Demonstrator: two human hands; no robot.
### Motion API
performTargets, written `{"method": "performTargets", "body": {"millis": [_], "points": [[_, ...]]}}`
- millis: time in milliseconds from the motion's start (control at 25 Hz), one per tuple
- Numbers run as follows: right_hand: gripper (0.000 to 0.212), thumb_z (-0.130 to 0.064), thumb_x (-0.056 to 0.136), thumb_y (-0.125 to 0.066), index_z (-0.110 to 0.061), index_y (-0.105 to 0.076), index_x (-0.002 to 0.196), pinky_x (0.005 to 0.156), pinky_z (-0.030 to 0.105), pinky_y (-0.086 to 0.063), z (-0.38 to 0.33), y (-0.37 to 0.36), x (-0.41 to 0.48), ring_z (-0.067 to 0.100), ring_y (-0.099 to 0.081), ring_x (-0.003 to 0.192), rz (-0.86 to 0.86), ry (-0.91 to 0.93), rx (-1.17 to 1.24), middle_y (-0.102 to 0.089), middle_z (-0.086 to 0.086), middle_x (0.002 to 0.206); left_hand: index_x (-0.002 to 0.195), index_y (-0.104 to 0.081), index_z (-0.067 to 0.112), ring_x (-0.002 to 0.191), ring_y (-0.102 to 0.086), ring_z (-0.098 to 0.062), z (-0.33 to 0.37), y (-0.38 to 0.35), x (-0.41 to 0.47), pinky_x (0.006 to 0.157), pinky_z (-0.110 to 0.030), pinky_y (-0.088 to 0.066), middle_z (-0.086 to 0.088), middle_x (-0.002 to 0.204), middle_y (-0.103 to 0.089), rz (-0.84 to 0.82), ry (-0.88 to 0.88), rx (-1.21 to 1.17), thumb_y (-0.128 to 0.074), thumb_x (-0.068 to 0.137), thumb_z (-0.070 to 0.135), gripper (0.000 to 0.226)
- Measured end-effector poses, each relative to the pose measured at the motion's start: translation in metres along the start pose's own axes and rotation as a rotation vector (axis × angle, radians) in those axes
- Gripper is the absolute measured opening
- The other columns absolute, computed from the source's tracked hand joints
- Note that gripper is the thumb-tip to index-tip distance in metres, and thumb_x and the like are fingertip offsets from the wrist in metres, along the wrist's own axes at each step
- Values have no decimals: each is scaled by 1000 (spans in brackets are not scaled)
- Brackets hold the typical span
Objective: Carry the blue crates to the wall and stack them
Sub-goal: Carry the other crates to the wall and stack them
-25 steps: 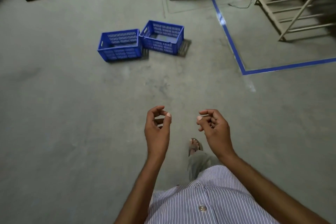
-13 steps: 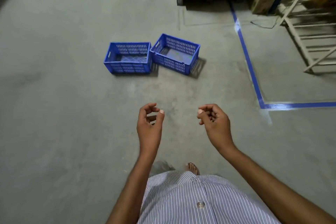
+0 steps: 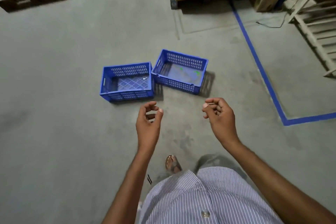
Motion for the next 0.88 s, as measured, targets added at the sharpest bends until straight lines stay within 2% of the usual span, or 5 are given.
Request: {"method": "performTargets", "body": {"millis": [360, 480, 600, 760, 880], "points": [[10, -23, 91, -70, -30, -65, 96, 75, 38, -55, 17, -76, 254, 17, -68, 70, 153, -77, -107, -70, -2, 76, 113, -64, 20, 87, -65, -10, -26, -103, 289, 81, -18, -51, 8, 99, -69, -200, 6, 123, -67, 95, 10, 21], [13, -24, 91, -70, -29, -66, 102, 80, 40, -56, 71, -97, 357, 14, -68, 75, 190, -166, -217, -70, -7, 78, 114, -63, 24, 90, -66, -12, -84, -144, 391, 85, -33, -56, 11, 103, -69, -257, 54, 270, -67, 94, 16, 22], [26, -25, 92, -68, -27, -64, 118, 88, 37, -54, 129, -110, 441, 12, -69, 87, 163, -279, -374, -72, -10, 97, 115, -59, 30, 90, -65, -16, -142, -178, 475, 81, -45, -57, 11, 103, -66, -327, 45, 501, -62, 90, 30, 25], [56, -26, 88, -70, -25, -51, 141, 97, 41, -52, 240, -147, 544, 21, -66, 111, 0, -369, -575, -63, 0, 133, 128, -56, 24, 111, -61, -29, -242, -231, 579, 86, -44, -53, -3, 123, -61, -553, -46, 826, -63, 89, 19, 41], [67, -24, 88, -71, -17, -46, 149, 107, 42, -45, 342, -164, 609, 31, -57, 128, 53, -492, -611, -55, 11, 144, 140, -51, 13, 126, -53, -33, -333, -266, 655, 98, -44, -47, -10, 139, -54, -595, -85, 890, -67, 89, 15, 54]]}}
Point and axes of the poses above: each hand's wrist, its own x-axis towards the middle knuckle, its own y-axis out of the back of the hand, z = x × y, the point moved 5 cm from there along x, towards the middle knuckle
